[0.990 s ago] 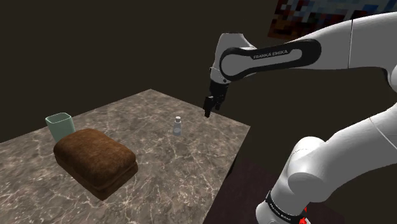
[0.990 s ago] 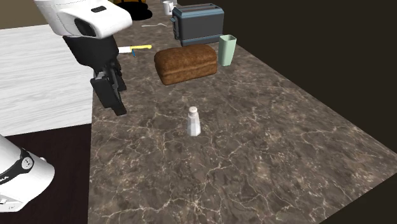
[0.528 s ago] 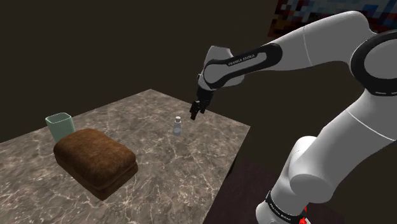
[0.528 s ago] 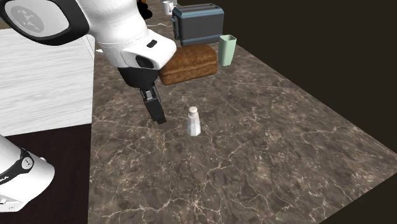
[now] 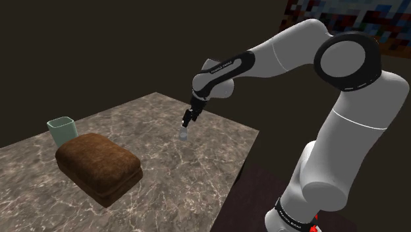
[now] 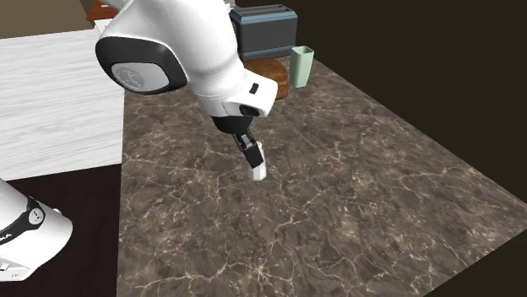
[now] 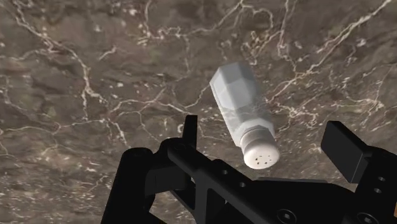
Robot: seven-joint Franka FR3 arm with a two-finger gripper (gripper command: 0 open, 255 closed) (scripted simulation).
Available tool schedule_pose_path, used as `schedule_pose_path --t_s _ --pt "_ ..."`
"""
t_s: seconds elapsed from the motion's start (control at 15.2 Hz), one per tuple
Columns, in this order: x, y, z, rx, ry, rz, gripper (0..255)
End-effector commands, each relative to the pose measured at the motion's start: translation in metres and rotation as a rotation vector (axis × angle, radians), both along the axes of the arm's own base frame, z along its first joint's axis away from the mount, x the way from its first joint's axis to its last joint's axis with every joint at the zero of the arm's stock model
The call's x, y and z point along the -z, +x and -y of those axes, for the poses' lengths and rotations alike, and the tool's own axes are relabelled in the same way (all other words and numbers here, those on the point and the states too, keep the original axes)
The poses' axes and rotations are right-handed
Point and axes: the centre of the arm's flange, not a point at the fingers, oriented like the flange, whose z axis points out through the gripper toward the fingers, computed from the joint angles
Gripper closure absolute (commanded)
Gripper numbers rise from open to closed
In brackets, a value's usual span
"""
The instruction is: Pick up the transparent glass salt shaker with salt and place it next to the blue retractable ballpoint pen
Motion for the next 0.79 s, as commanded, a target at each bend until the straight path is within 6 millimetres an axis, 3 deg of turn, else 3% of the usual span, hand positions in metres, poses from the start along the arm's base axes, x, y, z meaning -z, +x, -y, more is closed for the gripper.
schedule_pose_path --t_s 0.0,0.4,0.73 --pt "0.010 0.006 -0.002 -0.004 0.004 0.006 0" --pt "0.038 0.012 -0.007 -0.004 0.004 0.006 0" --pt "0.038 0.012 -0.007 -0.004 0.004 0.006 0"
